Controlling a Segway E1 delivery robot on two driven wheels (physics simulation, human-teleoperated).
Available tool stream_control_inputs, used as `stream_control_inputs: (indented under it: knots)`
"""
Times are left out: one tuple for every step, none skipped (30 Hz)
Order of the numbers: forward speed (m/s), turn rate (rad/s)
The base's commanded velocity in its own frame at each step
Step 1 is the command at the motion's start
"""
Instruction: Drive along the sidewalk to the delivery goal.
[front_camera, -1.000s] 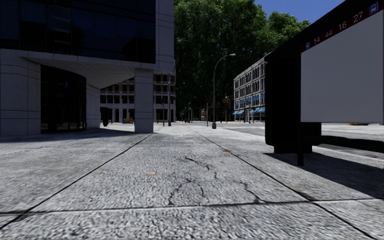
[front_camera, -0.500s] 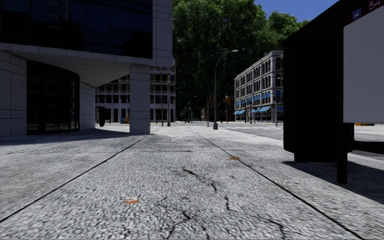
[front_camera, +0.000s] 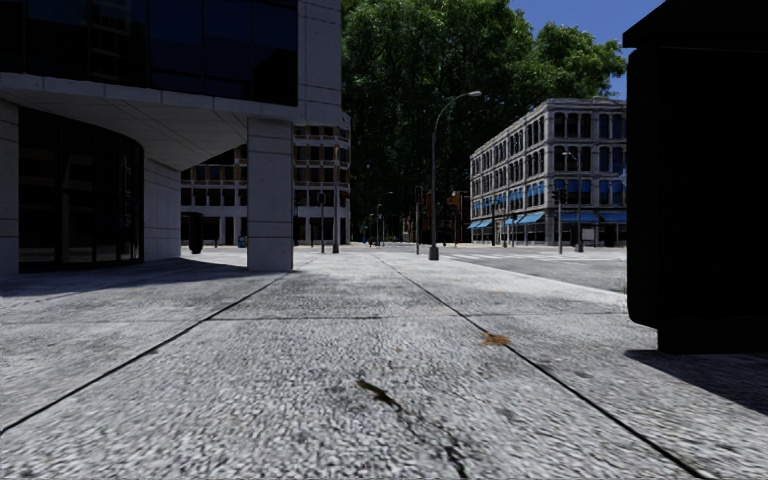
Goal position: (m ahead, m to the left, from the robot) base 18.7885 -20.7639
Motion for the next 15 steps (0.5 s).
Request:
stream_control_inputs:
  knots:
    - [1.84,0.0]
    - [1.84,0.0]
    - [1.84,0.0]
    - [1.84,0.0]
    - [1.84,0.0]
    - [1.84,0.0]
    - [1.84,0.0]
    - [1.84,0.0]
    - [1.84,0.0]
    - [1.84,0.0]
    - [1.84,0.0]
    - [1.84,0.0]
    - [1.84,0.0]
    - [1.84,0.0]
    - [1.84,0.0]
